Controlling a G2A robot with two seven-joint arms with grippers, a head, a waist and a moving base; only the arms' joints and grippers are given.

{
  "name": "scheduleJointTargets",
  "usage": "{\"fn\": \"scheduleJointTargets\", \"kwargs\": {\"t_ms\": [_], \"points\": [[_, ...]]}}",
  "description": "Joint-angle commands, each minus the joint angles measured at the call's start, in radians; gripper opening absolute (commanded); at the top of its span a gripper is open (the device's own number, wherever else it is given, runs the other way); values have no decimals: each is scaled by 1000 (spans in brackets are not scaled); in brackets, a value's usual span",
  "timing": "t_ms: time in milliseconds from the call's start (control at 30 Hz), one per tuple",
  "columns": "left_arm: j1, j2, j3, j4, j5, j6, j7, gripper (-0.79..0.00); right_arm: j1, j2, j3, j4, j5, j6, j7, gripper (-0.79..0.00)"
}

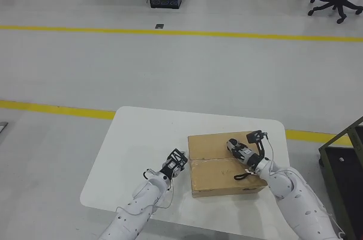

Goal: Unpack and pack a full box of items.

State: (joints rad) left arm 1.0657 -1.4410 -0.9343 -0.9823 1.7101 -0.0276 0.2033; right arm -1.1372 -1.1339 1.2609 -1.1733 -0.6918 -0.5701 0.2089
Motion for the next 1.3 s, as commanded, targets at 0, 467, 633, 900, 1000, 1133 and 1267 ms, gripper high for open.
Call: {"fn": "scheduleJointTargets", "kwargs": {"t_ms": [0,467,633,900,1000,1133,1267], "points": [[3,1,-4,-4,1,7,5,-785,2,-1,-3,0,0,0,1,-785],[66,22,-92,-104,-9,71,5,-785,9,-3,-7,7,-1,3,3,-785],[92,30,-111,-163,16,77,-13,-711,12,-5,-12,6,-2,4,1,-785],[123,34,-112,-255,54,80,-28,-203,18,-8,-21,10,-4,2,2,-785],[125,32,-110,-263,53,86,-25,-108,19,-8,-20,12,-7,0,-1,-785],[108,23,-103,-247,15,108,-7,-71,18,-8,-18,13,-8,-1,-3,-785],[81,13,-90,-223,1,136,18,-55,16,-7,-14,12,-7,-3,-2,-785]]}}
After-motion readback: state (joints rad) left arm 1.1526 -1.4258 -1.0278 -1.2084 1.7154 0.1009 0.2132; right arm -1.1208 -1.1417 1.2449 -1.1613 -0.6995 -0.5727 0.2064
